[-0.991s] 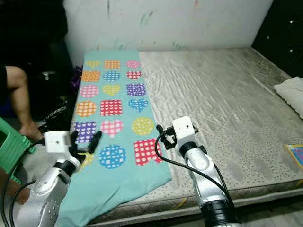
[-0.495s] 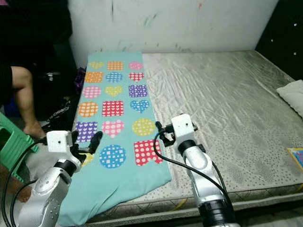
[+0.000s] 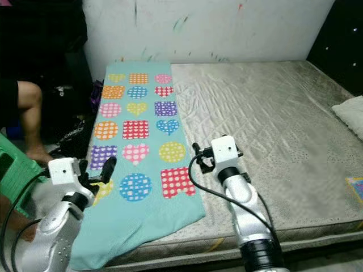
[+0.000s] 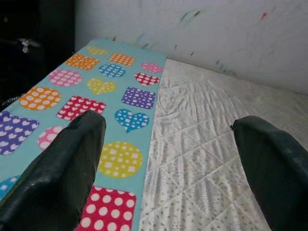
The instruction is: Clean up the room
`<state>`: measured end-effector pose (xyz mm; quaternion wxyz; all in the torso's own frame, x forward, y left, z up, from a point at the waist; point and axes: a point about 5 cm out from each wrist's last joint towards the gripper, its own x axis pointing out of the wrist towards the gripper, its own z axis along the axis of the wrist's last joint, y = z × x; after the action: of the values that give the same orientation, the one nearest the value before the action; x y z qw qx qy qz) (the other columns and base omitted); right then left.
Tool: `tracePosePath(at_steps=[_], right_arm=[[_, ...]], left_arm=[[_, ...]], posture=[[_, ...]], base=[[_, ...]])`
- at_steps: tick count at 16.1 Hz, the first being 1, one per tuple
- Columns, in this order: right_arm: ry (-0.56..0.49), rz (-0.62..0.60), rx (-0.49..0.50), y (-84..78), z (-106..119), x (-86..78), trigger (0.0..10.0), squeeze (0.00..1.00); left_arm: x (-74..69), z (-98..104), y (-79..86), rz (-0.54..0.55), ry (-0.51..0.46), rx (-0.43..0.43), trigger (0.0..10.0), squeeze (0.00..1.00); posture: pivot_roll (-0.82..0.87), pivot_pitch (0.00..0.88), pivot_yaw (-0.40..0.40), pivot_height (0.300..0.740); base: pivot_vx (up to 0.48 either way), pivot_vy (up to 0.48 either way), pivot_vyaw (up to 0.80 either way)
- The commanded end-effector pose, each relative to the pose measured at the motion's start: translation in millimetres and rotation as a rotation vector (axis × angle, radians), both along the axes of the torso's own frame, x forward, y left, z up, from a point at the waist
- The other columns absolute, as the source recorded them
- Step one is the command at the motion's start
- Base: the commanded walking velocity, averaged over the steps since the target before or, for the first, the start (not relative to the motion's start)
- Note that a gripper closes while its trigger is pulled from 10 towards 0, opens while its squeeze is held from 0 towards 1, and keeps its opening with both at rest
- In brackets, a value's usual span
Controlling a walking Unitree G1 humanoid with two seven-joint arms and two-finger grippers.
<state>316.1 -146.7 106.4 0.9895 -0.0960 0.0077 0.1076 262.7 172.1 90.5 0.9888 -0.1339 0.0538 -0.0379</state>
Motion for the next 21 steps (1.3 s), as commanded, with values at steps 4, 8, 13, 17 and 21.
tracePosePath(at_steps=[4,8,13,17,21], right_arm=[[-0.016,-0.031,-0.001,-4.1,1,-1.6,10.0,0.0],[-0.027,-0.046,-0.001,-4.7,4,0.7,10.0,0.0],[0.017,-0.087,0.018,-13.7,-4,-4.7,10.0,0.0],[0.006,-0.076,0.011,-10.7,0,1.2,10.0,0.0],[0.026,-0.075,0.026,-9.5,-4,-2.3,10.0,0.0]], left_arm=[[6.2,-1,0.7,0.021,-0.004,0.02,10.0,0.0],[6.1,1,3.9,0.03,-0.01,0.028,10.0,0.0],[-2.2,-5,15.6,0.098,0.014,0.005,10.0,0.0],[-2.5,-4,10.6,0.071,0.012,-0.002,10.0,0.0],[-0.9,-6,8.9,0.059,0.044,-0.02,10.0,0.0]], posture=[[-0.22,0.0,0.014,0.74],[-0.2,0.0,0.017,0.74],[-0.15,0.0,-0.012,0.74],[-0.14,0.0,-0.011,0.74],[-0.15,0.0,-0.004,0.74]], base=[[0.0,0.0,0.0],[0.0,0.0,0.0],[0.0,0.0,0.0],[0.0,0.0,0.0],[0.0,0.0,0.0]])
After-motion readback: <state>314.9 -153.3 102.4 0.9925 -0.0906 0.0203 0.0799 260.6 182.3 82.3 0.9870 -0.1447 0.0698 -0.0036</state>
